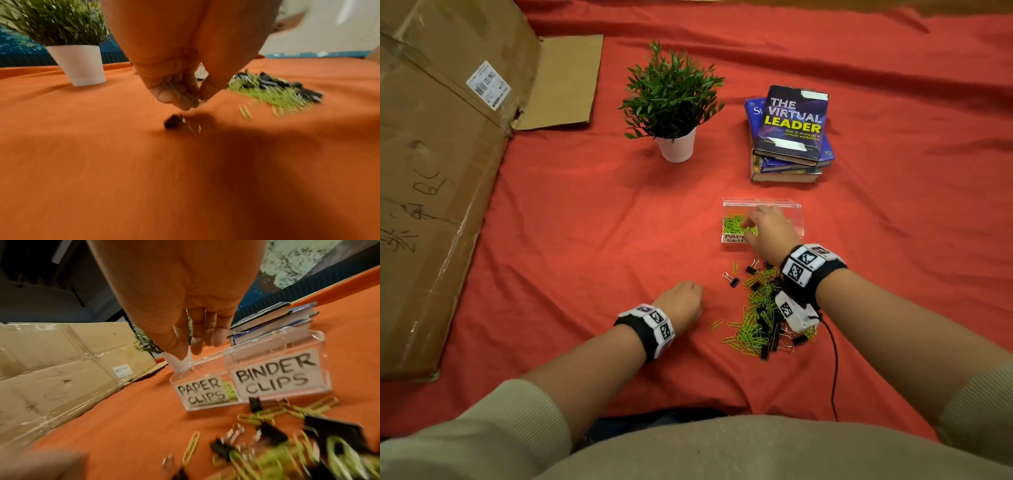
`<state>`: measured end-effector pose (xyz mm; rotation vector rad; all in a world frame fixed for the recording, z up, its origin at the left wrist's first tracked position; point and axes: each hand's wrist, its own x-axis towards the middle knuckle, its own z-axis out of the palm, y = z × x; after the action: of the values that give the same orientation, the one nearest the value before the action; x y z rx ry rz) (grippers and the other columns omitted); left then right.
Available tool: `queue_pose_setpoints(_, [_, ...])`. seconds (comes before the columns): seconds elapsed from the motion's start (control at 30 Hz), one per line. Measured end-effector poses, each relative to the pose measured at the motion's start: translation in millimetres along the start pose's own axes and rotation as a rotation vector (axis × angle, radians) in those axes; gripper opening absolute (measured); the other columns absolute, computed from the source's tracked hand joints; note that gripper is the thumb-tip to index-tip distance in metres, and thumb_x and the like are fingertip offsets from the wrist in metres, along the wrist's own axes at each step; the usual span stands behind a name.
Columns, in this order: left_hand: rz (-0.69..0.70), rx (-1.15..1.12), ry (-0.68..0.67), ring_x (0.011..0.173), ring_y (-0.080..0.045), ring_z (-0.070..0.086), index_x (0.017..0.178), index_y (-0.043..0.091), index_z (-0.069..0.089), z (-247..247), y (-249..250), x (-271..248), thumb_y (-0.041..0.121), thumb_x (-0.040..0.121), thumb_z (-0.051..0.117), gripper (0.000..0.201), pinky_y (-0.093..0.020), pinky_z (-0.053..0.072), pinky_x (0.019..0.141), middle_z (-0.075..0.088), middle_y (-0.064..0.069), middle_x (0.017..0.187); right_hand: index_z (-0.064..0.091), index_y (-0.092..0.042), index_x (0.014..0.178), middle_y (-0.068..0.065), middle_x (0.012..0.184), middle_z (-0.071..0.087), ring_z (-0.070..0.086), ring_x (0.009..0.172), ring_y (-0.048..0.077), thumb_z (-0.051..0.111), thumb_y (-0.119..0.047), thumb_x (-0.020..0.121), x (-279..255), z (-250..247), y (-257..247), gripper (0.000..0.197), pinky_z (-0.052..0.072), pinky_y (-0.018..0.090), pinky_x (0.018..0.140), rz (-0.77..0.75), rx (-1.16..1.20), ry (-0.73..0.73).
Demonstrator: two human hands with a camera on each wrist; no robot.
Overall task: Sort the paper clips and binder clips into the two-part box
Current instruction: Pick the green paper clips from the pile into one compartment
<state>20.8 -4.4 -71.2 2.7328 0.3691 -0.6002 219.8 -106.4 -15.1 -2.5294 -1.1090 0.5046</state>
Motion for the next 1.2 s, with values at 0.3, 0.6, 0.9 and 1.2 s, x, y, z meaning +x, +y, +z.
queue_pose_setpoints(0.3, [0.012, -0.22, 0.21, 0.096, -0.033, 0.058, 0.108, 0.006, 0.053, -94.5, 36.2, 86.5, 0.009, 0.094, 0.04, 0.02, -0.034, 0.042, 0.075, 0.062, -0.017, 0.108, 0.066, -0.015, 0.106, 0.006, 0.11, 0.053, 0.041, 0.108, 0.024, 0.056, -0.021, 0.087, -86.7, 48.2, 32.0, 0.022, 0.045, 0.039, 0.091, -0.145, -0.18, -0.319])
queue_pose_setpoints(0.6, [0.045, -0.161, 0.256, 0.098, -0.029, 0.057, 0.114, 0.008, 0.055, -89.4, 52.7, 102.1, 0.012, 0.092, 0.05, 0.023, -0.039, 0.049, 0.085, 0.05, -0.012, 0.119, 0.063, -0.007, 0.104, 0.01, 0.104, 0.055, 0.045, 0.1, 0.028, 0.054, -0.011, 0.081, -89.2, 47.4, 38.4, 0.026, 0.045, 0.042, 0.087, -0.173, -0.189, -0.214])
queue_pose_setpoints(0.9, [0.037, -0.014, -0.143, 0.107, -0.03, 0.057, 0.109, 0.012, 0.052, -10.3, 47.9, 5.6, 0.041, 0.08, 0.063, 0.042, -0.039, 0.048, 0.087, 0.056, -0.01, 0.116, 0.051, -0.014, 0.117, 0.003, 0.118, 0.048, 0.043, 0.109, 0.023, 0.068, -0.045, 0.068, -102.1, 62.3, 25.9, 0.061, 0.036, 0.038, 0.097, -0.43, -0.346, -0.455])
queue_pose_setpoints(1.2, [0.031, -0.056, -0.072, 0.112, -0.031, 0.051, 0.115, 0.008, 0.045, 15.9, 66.6, -11.9, 0.04, 0.075, 0.073, 0.059, -0.045, 0.049, 0.086, 0.047, -0.011, 0.119, 0.057, -0.006, 0.106, 0.011, 0.106, 0.056, 0.051, 0.104, 0.03, 0.059, -0.027, 0.078, -106.9, 69.9, 18.3, 0.035, 0.035, 0.039, 0.093, -0.398, -0.37, -0.434])
